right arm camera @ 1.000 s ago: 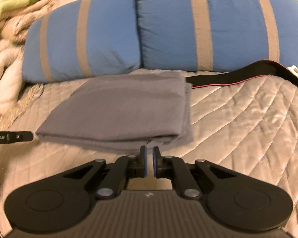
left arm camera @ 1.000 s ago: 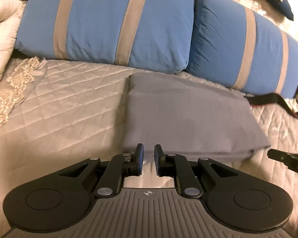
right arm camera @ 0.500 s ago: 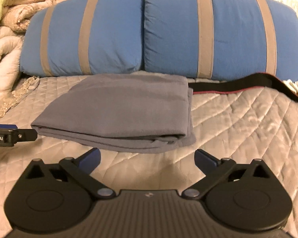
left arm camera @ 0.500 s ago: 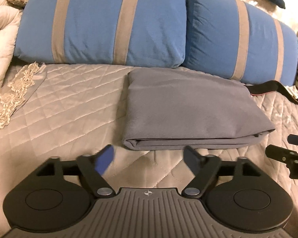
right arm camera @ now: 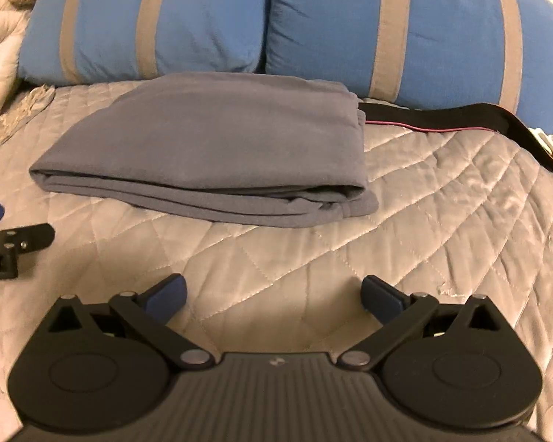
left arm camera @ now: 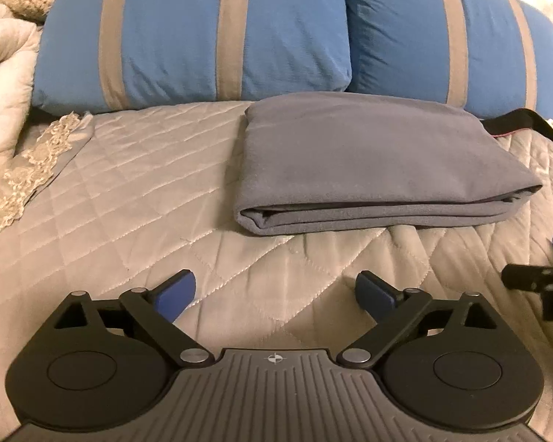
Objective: Fold clothes
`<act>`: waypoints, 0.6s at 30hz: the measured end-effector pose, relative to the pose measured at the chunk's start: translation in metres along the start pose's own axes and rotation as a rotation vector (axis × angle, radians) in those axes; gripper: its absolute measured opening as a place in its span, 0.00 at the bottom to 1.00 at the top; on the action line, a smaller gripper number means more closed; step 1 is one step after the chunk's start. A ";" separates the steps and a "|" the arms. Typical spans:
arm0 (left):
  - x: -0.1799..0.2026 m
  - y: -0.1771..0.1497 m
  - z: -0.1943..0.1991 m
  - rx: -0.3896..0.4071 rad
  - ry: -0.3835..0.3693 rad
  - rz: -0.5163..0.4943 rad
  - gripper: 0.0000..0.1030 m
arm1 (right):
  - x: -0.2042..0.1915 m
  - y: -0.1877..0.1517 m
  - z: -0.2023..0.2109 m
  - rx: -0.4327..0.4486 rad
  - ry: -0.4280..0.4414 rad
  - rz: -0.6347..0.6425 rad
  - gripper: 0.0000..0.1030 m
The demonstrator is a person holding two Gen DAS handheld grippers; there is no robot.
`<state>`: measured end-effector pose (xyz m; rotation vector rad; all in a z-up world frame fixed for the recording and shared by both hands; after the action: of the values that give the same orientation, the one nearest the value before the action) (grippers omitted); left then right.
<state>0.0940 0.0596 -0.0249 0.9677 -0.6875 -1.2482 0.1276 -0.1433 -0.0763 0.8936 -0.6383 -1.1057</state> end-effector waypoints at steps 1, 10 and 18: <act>0.000 0.000 0.000 0.000 0.005 0.001 0.94 | 0.000 0.000 0.000 0.002 -0.002 -0.001 1.00; 0.002 0.000 0.001 -0.002 0.045 0.013 0.99 | -0.001 -0.001 0.001 0.019 -0.007 0.001 1.00; 0.002 0.000 0.001 -0.001 0.062 0.018 0.99 | -0.003 -0.002 0.002 0.024 -0.008 0.003 1.00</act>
<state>0.0941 0.0573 -0.0248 0.9930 -0.6454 -1.1974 0.1241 -0.1418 -0.0765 0.9084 -0.6605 -1.1018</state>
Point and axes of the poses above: each gripper's, at about its wrist camera, not at the fingertips, and z roughly against the way its jaws point, x to its right, y to its top, the point moved 5 cm from there along -z, roughly the way its jaws point, and after that the axes turned 14 degrees about x, right-handed, at the moved point
